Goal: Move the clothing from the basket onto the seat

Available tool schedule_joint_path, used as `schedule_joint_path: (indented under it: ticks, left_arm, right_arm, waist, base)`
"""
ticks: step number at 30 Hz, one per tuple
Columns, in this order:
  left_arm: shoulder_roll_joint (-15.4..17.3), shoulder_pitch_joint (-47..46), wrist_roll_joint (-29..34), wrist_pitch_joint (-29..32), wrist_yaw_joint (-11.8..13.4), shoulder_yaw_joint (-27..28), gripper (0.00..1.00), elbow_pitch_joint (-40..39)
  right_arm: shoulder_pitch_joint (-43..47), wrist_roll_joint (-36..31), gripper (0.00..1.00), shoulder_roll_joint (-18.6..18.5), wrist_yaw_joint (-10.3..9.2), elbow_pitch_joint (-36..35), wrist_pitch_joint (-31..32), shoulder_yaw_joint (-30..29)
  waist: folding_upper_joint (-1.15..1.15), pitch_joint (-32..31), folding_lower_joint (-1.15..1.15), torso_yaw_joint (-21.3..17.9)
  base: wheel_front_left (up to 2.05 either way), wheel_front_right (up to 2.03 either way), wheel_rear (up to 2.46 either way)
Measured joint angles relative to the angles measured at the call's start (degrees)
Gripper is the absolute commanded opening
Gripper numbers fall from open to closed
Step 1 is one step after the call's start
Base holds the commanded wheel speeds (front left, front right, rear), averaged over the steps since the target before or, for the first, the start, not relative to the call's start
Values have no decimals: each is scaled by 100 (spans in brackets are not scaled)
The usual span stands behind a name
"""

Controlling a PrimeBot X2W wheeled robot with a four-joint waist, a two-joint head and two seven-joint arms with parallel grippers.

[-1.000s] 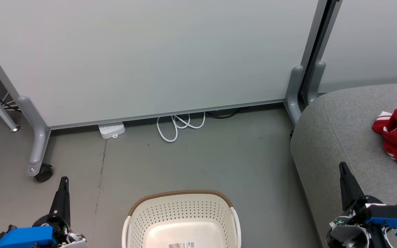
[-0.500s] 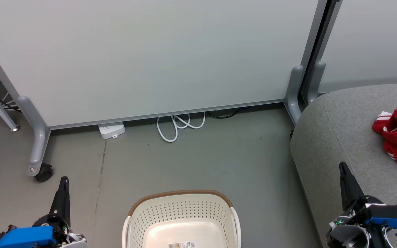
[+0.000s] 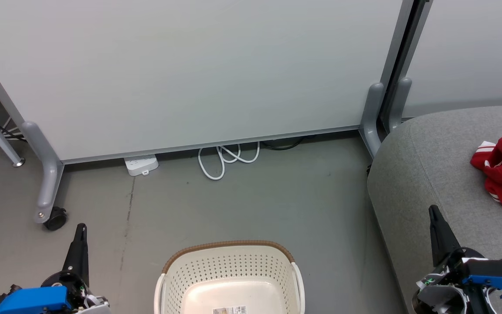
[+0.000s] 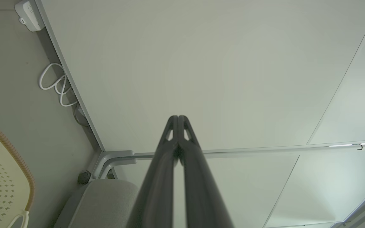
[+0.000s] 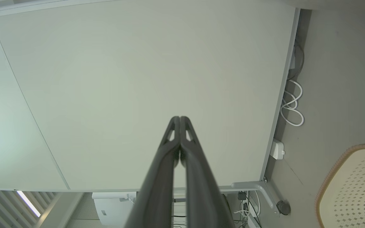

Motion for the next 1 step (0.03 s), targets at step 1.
schedule_joint_path:
  ticks: [1]
  left_arm:
    - [0, 0, 0, 0, 0, 0, 0, 0]
  right_arm:
    - [0, -1, 0, 0, 0, 0, 0, 0]
  waist:
    - [0, 0, 0, 0]
  base:
    - [0, 0, 0]
